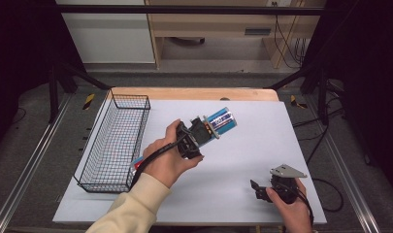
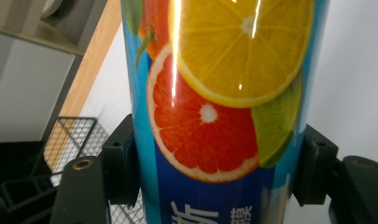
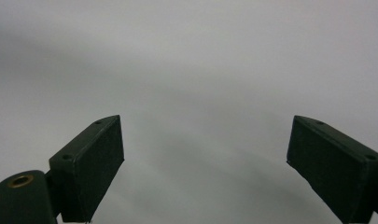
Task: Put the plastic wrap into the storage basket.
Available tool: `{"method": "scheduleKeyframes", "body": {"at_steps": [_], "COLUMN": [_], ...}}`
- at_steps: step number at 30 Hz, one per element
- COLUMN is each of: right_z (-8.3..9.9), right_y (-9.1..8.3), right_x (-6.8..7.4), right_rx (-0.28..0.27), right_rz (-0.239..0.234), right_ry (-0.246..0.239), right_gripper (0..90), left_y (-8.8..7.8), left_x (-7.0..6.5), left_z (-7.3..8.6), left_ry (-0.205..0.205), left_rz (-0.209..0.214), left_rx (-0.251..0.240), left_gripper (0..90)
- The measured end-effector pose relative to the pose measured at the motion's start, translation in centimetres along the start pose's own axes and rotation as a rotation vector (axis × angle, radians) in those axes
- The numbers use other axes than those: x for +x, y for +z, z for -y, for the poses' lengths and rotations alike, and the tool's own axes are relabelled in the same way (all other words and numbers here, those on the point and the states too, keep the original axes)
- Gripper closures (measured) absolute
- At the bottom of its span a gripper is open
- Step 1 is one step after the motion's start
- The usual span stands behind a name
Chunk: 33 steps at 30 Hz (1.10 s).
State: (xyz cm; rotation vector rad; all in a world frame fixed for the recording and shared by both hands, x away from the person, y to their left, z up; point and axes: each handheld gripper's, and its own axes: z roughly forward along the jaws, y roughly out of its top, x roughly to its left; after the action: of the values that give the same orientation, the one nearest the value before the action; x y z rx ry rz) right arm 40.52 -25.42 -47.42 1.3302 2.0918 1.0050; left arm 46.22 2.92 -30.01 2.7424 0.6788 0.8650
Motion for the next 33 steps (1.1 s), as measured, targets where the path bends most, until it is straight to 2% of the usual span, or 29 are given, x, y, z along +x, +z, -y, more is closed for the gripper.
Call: {"method": "scheduleKeyframes", "body": {"at_steps": [3, 5, 12, 14, 15, 21, 27, 33], "right_z": [0.0, -0.1, -0.1, -0.2, -0.3, -0.5, -0.5, -0.4], "right_y": [0.0, -0.1, -0.1, -0.2, -0.2, -0.3, -0.4, -0.3], "right_x": [0.1, 0.1, 0.1, 0.1, 0.3, 0.4, 0.5, 0.4], "right_rx": [-0.007, -0.012, -0.026, -0.036, -0.05, -0.085, -0.076, -0.076], "right_rz": [0.0, -0.006, -0.002, -0.013, -0.016, -0.02, -0.021, -0.017], "right_ry": [0.004, 0.002, -0.008, -0.007, -0.006, -0.022, -0.008, -0.02], "right_gripper": [11.1, 11.0, 10.8, 10.5, 9.6, 6.9, 6.8, 6.8], "left_y": [-0.1, -0.2, -0.3, -0.3, -0.3, -0.3, -0.6, -0.7], "left_x": [0.6, 1.0, 1.9, 2.3, 2.7, 3.4, 3.9, 4.5], "left_z": [0.7, 1.1, 2.5, 3.0, 3.6, 5.0, 5.9, 7.0], "left_ry": [-0.017, -0.015, -0.03, -0.045, -0.052, -0.072, -0.082, -0.099], "left_rz": [-0.009, -0.024, -0.034, -0.037, -0.034, -0.047, -0.053, -0.057], "left_rx": [0.011, 0.018, 0.051, 0.05, 0.069, 0.091, 0.1, 0.119], "left_gripper": [32.2, 32.2, 32.2, 32.2, 32.2, 32.2, 32.2, 32.2]}}
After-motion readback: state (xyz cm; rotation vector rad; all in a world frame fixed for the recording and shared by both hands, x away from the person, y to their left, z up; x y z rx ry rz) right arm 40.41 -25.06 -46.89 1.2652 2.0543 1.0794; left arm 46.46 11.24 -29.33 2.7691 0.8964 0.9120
